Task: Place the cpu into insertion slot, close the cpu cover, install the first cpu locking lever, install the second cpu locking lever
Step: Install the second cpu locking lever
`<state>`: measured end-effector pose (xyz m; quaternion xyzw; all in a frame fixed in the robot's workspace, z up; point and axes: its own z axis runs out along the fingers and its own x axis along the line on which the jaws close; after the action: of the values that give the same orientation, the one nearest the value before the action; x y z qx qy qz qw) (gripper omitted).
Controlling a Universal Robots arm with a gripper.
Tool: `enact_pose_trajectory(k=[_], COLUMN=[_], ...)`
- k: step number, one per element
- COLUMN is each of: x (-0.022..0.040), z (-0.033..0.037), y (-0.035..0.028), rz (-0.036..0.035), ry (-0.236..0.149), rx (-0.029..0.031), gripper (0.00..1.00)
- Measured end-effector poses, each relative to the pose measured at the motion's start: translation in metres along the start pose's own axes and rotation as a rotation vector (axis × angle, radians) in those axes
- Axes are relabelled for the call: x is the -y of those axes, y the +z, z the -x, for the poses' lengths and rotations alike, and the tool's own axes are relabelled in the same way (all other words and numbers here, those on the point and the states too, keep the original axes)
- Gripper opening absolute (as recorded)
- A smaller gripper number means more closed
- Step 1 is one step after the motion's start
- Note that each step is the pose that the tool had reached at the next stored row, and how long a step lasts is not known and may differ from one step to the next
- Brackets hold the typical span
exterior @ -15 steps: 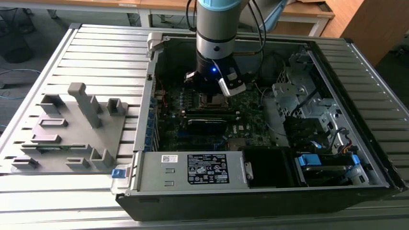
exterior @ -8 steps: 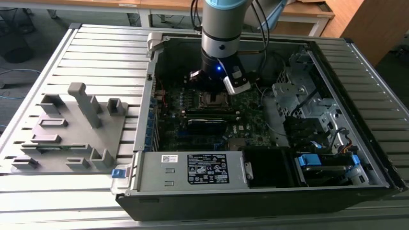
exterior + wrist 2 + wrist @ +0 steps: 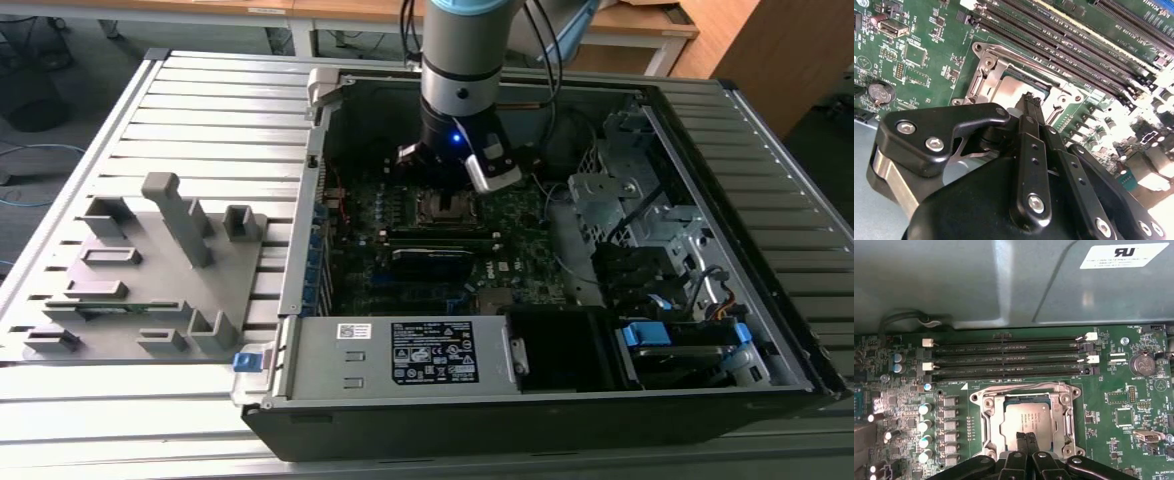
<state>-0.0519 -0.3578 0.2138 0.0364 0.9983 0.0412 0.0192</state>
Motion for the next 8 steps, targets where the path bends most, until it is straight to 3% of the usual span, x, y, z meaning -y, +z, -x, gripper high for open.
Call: enact_pose_trajectory(k=[3,8], x=[-0.0025,-0.008], z=[-0.0002,-0.0003], y=[0.0003,0.001], rz=[-0.0014,-0.0151], ry=[0.01,0.012], rx=[0.001,0.0022], gripper=[0.11,0.11])
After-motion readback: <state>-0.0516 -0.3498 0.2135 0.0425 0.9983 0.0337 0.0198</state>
